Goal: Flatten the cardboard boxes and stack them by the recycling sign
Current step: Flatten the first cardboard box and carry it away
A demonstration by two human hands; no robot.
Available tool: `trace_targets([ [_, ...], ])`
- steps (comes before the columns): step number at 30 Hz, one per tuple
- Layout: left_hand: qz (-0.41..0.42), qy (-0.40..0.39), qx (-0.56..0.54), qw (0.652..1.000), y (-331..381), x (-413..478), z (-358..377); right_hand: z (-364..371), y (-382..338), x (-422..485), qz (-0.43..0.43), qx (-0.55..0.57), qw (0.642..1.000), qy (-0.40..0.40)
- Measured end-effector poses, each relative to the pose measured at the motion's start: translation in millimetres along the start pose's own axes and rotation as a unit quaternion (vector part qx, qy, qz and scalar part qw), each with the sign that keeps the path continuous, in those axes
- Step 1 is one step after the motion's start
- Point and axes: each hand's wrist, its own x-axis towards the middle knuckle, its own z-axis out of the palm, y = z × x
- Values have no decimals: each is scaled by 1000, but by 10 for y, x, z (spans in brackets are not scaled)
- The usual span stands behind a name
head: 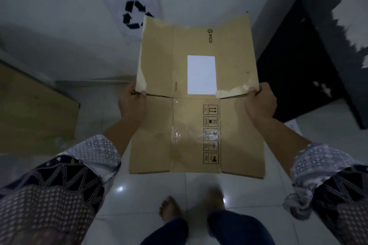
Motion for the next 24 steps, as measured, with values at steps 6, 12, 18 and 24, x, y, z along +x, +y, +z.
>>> trace_targets([
  [6,-3,8,7,1000,-1342,523,585,1560,694,128,20,-25,999,-35],
  [12,-34,33,15,999,-2583,979,1311,2980,1427,394,2,-14,998,-56],
  [18,-80,35,21,996,-3615,1248,1978,4046,2004,598,1,-5,996,-92],
  [24,-80,42,43,995,-4273,1562,2387,4812,2345,705,-1,22,989,-144],
])
